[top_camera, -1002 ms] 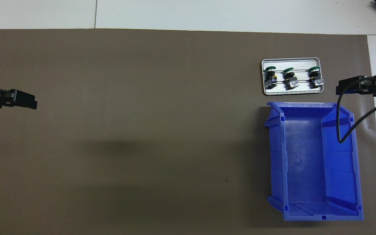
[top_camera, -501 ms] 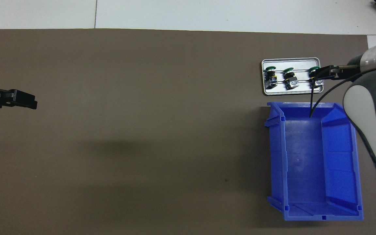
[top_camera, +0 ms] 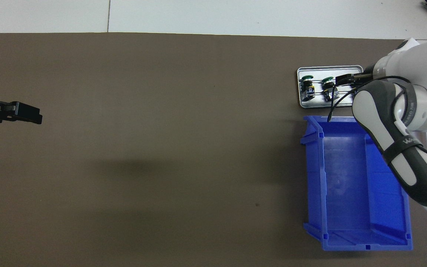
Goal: Place and press button with both arms
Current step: 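Reach the right gripper into the metal tray and grasp a green-capped part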
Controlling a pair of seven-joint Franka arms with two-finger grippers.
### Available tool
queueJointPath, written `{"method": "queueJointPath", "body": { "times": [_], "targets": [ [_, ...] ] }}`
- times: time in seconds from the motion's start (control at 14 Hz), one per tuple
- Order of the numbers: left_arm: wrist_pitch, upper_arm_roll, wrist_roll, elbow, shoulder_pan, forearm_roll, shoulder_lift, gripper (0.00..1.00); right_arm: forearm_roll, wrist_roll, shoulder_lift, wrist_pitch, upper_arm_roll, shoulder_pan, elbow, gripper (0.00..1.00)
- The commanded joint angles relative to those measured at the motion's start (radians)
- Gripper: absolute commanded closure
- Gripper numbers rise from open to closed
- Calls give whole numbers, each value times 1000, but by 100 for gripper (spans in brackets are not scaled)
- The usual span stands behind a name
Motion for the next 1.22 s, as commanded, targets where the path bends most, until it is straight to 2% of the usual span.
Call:
{"method": "queueJointPath", "body": {
  "times": [0.0, 0.21, 0.36, 0.5, 0.64, 0.72, 1.15],
  "targets": [
    [4, 3, 6, -22, 1, -12, -19, 0, 55, -46, 31, 24, 9, -11, 14, 1],
    [4, 3, 6, -22, 1, -12, -19, 0, 55, -99, 47, 56, 9, -11, 6, 12],
    [4, 3, 6, -22, 1, -12, -19, 0, 55, -100, 46, 61, 9, -6, -10, 17],
    [4, 3, 6, -22, 1, -12, -19, 0, 55, -109, 44, 67, 9, -8, -29, 31],
    [4, 3, 6, -22, 1, -12, -19, 0, 55, -109, 44, 67, 9, -8, -30, 63],
    [4, 3, 6, -22, 1, -12, -19, 0, 55, -111, 44, 64, 9, -8, -29, 99],
    [4, 3, 6, -22, 1, -12, -19, 0, 35, -39, 37, 11, 2, 6, 69, 100]
  ]
}}
